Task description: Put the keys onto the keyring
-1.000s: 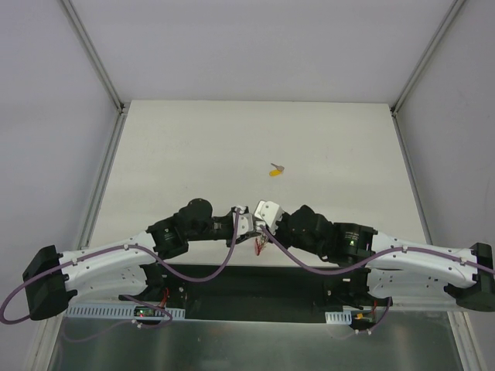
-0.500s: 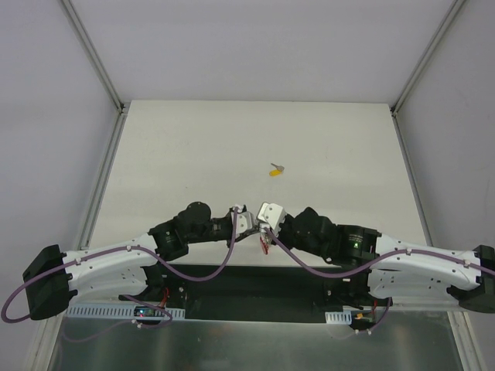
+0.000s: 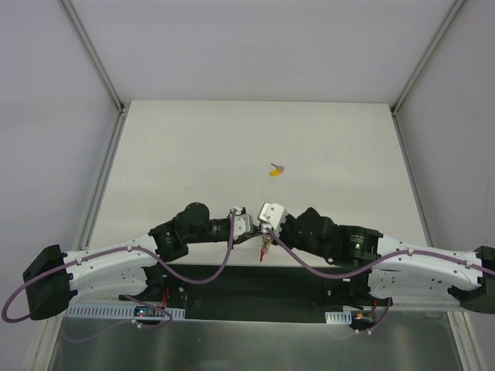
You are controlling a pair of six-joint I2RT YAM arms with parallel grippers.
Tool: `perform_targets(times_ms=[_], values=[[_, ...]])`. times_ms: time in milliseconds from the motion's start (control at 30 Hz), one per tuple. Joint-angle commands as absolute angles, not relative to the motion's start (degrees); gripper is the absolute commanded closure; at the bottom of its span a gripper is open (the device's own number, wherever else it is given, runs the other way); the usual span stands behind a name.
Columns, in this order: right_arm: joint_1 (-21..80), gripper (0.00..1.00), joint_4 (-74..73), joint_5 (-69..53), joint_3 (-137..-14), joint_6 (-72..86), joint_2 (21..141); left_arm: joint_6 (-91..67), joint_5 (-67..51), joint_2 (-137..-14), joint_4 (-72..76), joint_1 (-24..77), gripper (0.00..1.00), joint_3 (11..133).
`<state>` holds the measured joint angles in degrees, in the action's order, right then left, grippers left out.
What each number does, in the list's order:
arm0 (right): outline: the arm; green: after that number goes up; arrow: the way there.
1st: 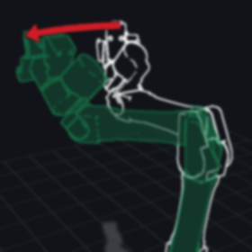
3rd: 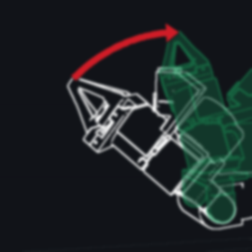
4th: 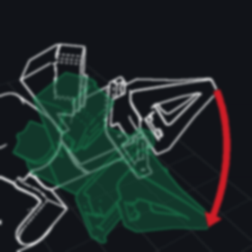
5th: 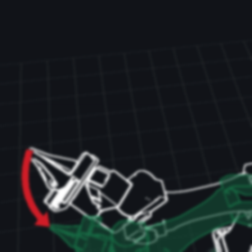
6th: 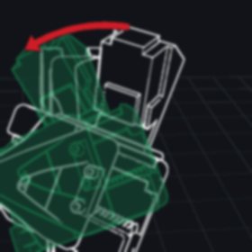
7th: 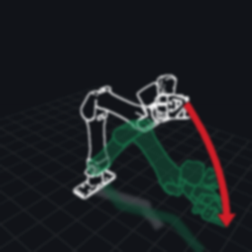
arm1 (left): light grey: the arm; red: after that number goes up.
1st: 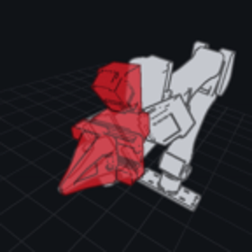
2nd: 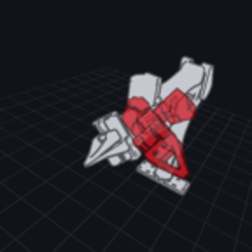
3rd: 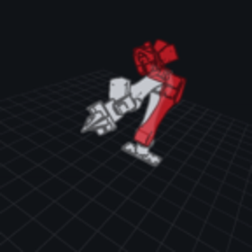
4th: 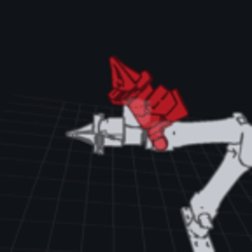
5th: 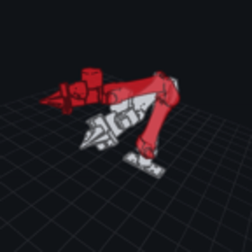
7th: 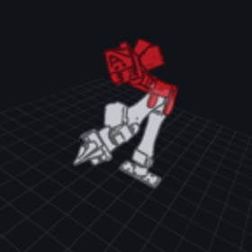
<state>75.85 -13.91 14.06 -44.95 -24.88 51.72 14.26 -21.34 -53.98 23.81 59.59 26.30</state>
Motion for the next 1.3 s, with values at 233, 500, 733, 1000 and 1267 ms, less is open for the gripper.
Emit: perform_targets(times_ms=[233,500,733,1000,1267], values=[[76.0,0.99,-9.7,13.6,-44.5,-24.1,49.0,12.8,-24.5,-54.3,27.9,59.7,1.00,26.0],[76.0,0.99,-10.1,15.6,-43.6,-23.6,47.6,12.9,-24.6,-54.6,27.4,59.8,1.00,26.3],[74.4,0.99,-11.1,18.8,-40.8,-22.0,44.7,14.4,-22.7,-52.1,26.9,59.8,1.00,26.0],[69.7,0.99,-9.8,15.6,-37.9,-20.4,45.3,14.8,-20.7,-48.5,29.2,59.7,1.00,24.2],[68.1,0.99,-8.1,12.1,-38.8,-19.9,48.6,15.1,-20.2,-47.0,29.6,59.8,1.00,23.6]])
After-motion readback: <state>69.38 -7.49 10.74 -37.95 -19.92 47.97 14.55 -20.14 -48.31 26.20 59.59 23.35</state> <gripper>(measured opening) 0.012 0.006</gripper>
